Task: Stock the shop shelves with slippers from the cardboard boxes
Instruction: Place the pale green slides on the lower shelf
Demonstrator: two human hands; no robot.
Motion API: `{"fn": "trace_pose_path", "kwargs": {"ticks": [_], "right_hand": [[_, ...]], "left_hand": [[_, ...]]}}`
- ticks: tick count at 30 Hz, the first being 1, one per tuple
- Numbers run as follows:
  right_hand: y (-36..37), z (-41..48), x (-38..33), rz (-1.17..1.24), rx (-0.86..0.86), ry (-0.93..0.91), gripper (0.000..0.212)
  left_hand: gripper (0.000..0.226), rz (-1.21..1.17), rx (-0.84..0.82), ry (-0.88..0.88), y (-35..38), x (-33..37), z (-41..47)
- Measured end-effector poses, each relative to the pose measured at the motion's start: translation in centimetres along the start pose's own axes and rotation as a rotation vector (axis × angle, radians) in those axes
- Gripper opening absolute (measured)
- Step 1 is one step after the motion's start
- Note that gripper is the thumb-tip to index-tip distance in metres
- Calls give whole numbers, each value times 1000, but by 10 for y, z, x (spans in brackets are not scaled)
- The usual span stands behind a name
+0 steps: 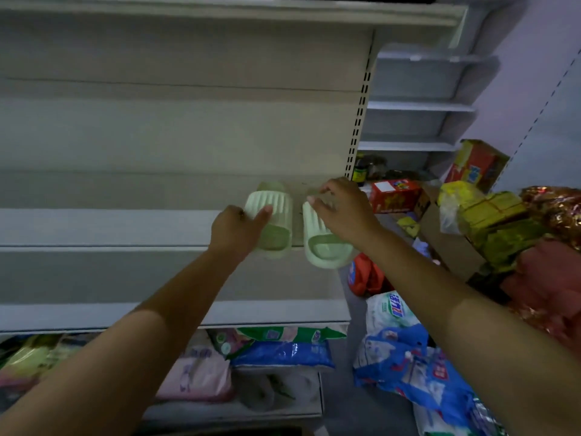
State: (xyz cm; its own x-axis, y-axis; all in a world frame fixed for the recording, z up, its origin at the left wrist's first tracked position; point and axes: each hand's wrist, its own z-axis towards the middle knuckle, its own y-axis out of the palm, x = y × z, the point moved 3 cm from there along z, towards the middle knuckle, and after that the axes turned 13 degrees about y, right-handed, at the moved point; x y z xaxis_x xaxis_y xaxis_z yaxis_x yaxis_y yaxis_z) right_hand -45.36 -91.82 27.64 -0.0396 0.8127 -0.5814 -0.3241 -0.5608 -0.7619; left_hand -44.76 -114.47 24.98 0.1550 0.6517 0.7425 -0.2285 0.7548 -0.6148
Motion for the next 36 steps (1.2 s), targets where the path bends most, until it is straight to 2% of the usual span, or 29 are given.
{"fn": "trace_pose_path", "kwargs": {"ticks": [3, 5, 8, 10, 11, 16, 21, 29, 36], "right_hand": [[-6, -39, 13, 39, 69, 112, 57], [1, -63, 19, 32, 0, 169, 61], [15, -76, 22, -38, -101, 207, 83], [21, -70, 21, -77, -111, 241, 85], [23, -64, 20, -79, -103, 264, 84], [30, -26, 25, -71, -84, 327, 82], [33, 4, 40, -63, -78, 305, 80], [30, 5, 44, 10, 52, 325, 70], [29, 8, 46, 22, 51, 338, 72]], "left_hand": [[69, 4, -69, 127, -4, -3, -15], [75, 5, -205, 237, -3, -7, -18], [109, 103, -327, 292, 1, -9, -12], [134, 173, -432, 281, 8, -1, -5], [139, 213, -480, 274, 13, 3, -1], [129, 284, -483, 315, 28, 12, 30], [124, 344, -366, 396, 34, 1, 35], [115, 330, -295, 437, 39, -4, 37], [116, 305, -293, 432, 39, -5, 37]]}}
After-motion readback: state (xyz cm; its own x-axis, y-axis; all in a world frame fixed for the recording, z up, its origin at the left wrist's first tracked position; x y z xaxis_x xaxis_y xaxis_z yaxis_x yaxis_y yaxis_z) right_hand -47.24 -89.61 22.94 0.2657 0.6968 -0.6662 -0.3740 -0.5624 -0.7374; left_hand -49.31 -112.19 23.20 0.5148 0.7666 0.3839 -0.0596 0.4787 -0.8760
